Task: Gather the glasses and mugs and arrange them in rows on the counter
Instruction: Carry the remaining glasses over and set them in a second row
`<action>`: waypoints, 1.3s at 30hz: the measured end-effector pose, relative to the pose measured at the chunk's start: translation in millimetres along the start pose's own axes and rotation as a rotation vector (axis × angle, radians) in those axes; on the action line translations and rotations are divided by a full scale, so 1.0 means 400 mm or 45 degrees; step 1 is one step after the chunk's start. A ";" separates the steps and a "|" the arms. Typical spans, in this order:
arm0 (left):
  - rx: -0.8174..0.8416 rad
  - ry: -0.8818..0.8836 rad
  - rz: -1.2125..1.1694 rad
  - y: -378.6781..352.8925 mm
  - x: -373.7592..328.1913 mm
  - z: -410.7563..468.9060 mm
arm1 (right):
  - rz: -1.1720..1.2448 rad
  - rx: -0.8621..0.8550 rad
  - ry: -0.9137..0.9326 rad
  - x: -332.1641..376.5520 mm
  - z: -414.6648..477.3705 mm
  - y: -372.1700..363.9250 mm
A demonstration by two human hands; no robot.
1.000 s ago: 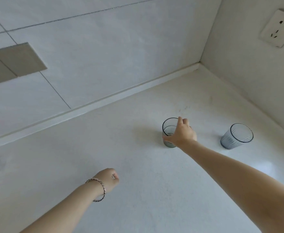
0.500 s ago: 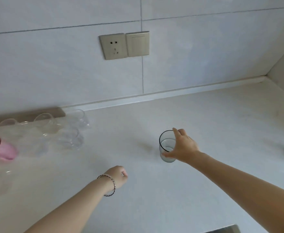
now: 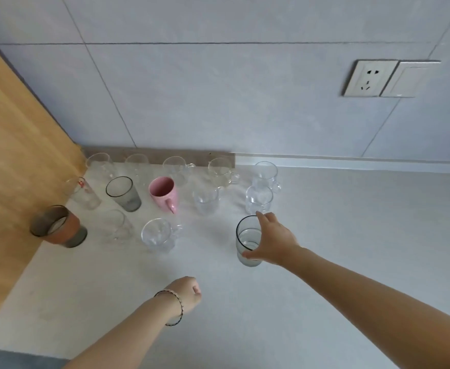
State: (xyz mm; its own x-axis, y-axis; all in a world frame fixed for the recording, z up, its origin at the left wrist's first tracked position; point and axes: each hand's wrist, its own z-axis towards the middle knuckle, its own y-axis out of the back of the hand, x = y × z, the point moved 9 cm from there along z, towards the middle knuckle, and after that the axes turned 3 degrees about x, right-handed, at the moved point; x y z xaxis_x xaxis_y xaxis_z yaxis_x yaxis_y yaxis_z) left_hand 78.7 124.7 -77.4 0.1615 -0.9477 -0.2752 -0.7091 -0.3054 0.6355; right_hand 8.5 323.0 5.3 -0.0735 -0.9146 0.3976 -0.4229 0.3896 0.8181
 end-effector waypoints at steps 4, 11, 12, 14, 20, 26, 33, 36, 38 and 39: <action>-0.033 0.038 -0.042 0.023 0.094 -0.007 | -0.023 -0.017 0.058 0.138 0.074 -0.060; -0.057 0.012 -0.113 0.018 0.151 -0.001 | -0.017 -0.021 0.035 0.208 0.125 -0.130; -0.055 0.001 -0.112 0.016 0.150 0.000 | -0.023 -0.021 0.033 0.206 0.127 -0.134; -0.042 -0.010 -0.104 0.012 0.146 0.003 | -0.025 -0.018 0.026 0.198 0.129 -0.139; 0.006 -0.050 -0.055 -0.001 0.076 0.028 | 0.013 0.062 -0.079 0.130 0.087 -0.143; 0.089 -0.185 0.106 -0.041 -0.140 0.051 | -0.089 0.351 -0.260 -0.163 -0.061 -0.159; 0.146 -0.419 0.298 -0.120 -0.539 0.054 | 0.124 0.242 -0.623 -0.644 -0.271 -0.044; 0.162 -0.495 0.368 -0.186 -0.738 0.059 | 0.209 0.130 -0.728 -0.853 -0.357 0.021; 0.158 -0.543 0.414 -0.239 -0.875 0.063 | 0.252 0.083 -0.786 -0.988 -0.416 0.062; 0.155 -0.562 0.437 -0.268 -0.942 0.065 | 0.263 0.068 -0.808 -1.054 -0.444 0.082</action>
State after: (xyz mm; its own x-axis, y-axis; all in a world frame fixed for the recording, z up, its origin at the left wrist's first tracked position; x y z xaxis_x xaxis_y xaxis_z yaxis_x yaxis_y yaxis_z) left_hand 76.1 516.8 -60.4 -0.3752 -0.8544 -0.3595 -0.7488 0.0508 0.6609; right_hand 186.0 740.7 -61.5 -0.6677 -0.7145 0.2091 -0.3861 0.5725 0.7233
